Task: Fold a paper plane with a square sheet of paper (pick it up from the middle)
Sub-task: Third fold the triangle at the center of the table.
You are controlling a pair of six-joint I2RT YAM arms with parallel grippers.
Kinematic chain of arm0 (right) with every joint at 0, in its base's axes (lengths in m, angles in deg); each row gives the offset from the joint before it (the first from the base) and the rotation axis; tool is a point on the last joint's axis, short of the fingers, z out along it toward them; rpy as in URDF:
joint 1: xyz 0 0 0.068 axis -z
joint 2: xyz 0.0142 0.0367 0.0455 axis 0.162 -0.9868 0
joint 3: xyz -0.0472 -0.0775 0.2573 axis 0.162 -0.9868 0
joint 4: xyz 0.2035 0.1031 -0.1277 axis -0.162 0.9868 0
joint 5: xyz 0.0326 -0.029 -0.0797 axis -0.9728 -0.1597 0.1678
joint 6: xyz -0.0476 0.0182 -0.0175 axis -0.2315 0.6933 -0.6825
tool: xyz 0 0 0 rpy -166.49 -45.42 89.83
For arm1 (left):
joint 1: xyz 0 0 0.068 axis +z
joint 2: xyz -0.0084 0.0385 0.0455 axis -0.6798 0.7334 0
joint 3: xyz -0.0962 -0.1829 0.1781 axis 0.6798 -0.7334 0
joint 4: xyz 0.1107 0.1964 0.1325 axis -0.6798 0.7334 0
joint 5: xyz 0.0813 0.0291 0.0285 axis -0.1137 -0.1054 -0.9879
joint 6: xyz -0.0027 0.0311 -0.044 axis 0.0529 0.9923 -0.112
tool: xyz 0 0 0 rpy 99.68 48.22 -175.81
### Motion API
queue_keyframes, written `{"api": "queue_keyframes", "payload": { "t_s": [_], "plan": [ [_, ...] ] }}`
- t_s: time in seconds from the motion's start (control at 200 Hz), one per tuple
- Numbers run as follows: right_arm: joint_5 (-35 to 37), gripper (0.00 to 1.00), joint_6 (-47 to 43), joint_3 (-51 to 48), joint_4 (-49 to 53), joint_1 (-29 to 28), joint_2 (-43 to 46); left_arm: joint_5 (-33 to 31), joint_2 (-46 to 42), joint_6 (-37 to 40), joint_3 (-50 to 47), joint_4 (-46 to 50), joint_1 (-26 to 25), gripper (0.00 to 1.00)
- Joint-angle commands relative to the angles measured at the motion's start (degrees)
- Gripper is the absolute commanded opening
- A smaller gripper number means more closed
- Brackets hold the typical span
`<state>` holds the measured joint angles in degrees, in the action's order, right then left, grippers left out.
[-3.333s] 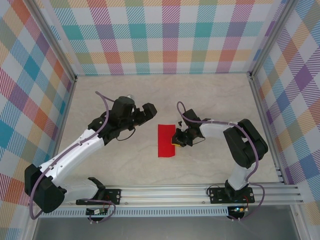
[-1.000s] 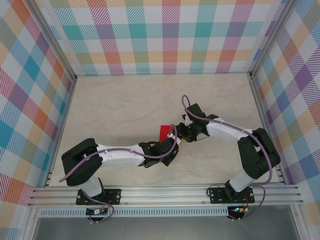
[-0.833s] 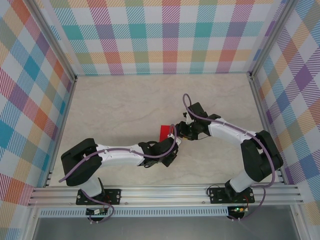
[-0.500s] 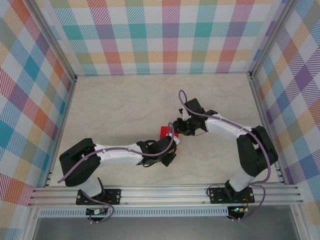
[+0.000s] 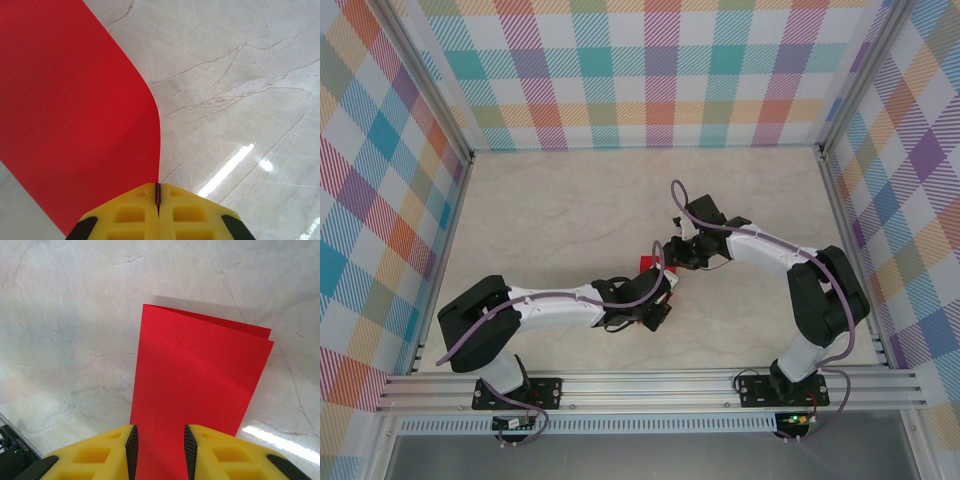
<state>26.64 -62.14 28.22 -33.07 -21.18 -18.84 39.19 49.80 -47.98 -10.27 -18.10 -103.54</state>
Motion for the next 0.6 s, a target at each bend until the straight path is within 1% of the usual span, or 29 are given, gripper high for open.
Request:
{"api": "queue_keyframes", "payload": {
  "t_s": [0.0, 0.13, 0.23, 0.33, 0.395, 0.595],
  "plan": [
    [-1.13, 0.33, -1.77, 1.26, 1.27, 0.61, -0.44, 3.64, -1.68, -0.79, 0.52, 0.23, 1.41, 0.01],
    [-1.44, 0.33, -2.39, 1.65, 1.95, 0.71, -0.96, 6.27, -2.87, -0.47, -0.25, -0.23, 3.00, 0.01],
    [-6.46, 0.31, -3.26, 2.05, 0.88, 0.71, -2.30, 11.04, -3.53, -0.22, -0.79, -0.99, 4.80, 0.02],
    [-8.27, 0.31, -3.51, 2.42, 0.23, 0.75, -3.82, 12.88, -3.58, 0.09, -1.10, -1.47, 5.44, 0.02],
    [-11.48, 0.30, -3.82, 2.96, -0.24, 0.66, -5.24, 14.68, -3.09, 0.14, -0.81, -1.40, 6.01, 0.02],
    [-12.03, 0.30, -3.56, 4.72, -1.60, 0.70, -9.33, 16.60, -1.96, 0.14, -0.78, -0.79, 6.39, 0.02]
  ]
}}
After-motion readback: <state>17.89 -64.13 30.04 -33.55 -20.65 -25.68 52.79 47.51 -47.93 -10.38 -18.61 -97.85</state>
